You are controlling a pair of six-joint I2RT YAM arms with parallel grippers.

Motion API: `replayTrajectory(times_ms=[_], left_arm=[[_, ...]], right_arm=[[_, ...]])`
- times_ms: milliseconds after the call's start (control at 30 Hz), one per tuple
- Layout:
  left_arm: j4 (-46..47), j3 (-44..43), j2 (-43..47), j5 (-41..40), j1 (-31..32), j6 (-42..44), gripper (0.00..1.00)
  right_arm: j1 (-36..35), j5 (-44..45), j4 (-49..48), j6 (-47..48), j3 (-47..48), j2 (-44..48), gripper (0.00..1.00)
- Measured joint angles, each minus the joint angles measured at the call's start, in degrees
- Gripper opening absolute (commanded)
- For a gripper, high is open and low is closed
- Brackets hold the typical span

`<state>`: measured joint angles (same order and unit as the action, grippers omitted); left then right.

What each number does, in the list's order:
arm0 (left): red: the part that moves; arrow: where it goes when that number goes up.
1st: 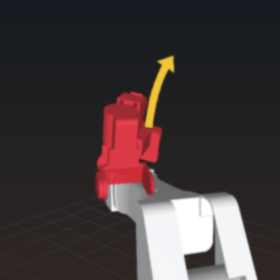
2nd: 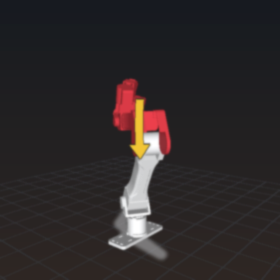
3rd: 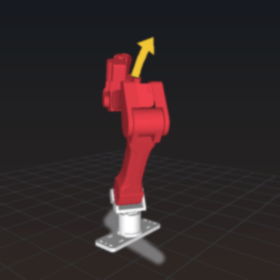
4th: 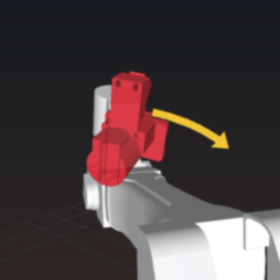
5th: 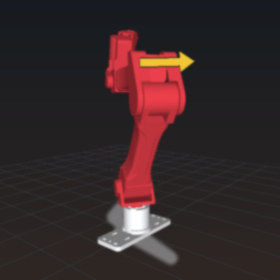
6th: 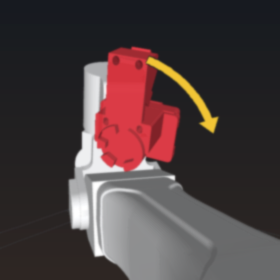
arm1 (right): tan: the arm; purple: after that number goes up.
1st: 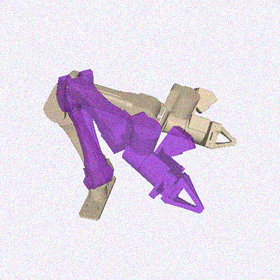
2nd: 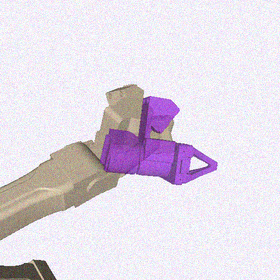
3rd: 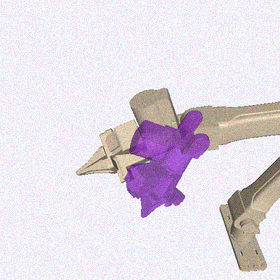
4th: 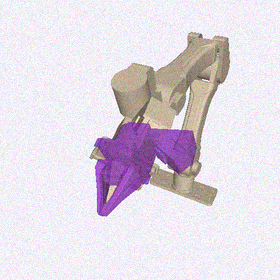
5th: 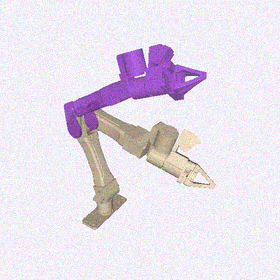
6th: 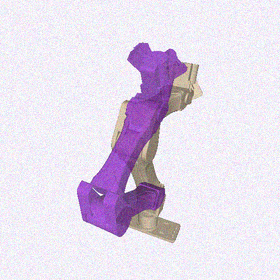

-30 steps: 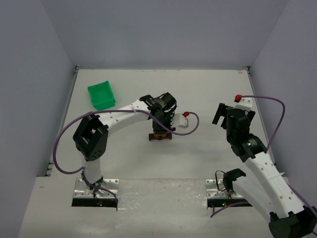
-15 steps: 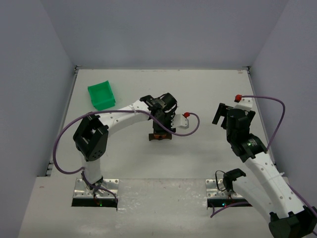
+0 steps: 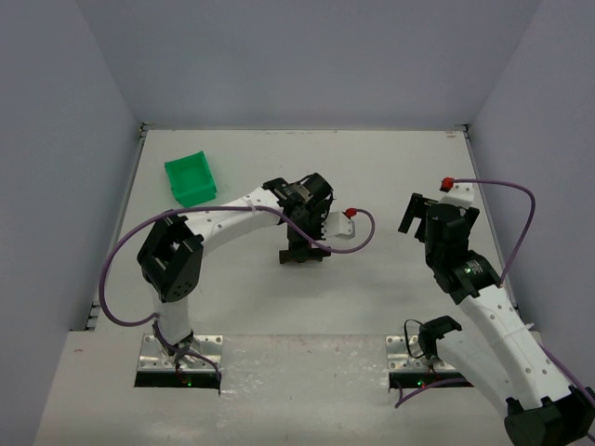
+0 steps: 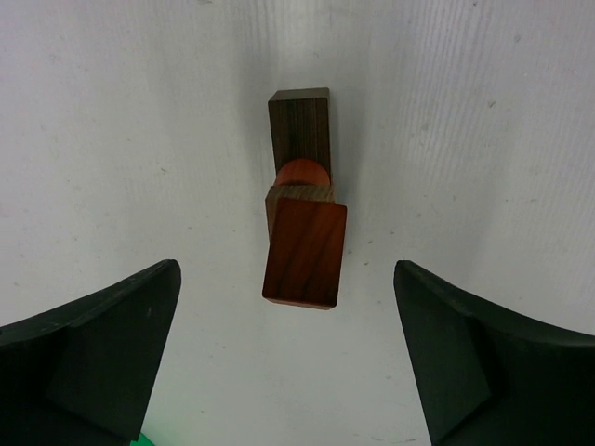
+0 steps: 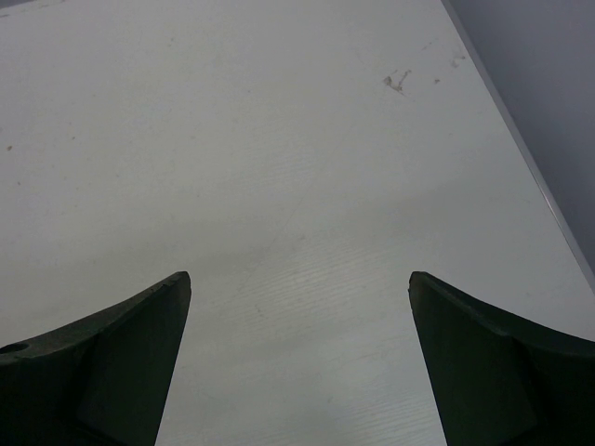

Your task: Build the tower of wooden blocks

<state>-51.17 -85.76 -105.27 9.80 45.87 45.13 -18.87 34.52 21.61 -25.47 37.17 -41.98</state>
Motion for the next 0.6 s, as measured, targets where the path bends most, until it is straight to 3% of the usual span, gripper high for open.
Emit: replayTrajectory(times_ms=[600], left_arm=[[3.94, -0.07, -1.56, -3.20, 0.35, -1.66, 1.00]], right_arm=[[0.00, 0.00, 0.00, 0.02, 0.00, 0.58, 0.99]])
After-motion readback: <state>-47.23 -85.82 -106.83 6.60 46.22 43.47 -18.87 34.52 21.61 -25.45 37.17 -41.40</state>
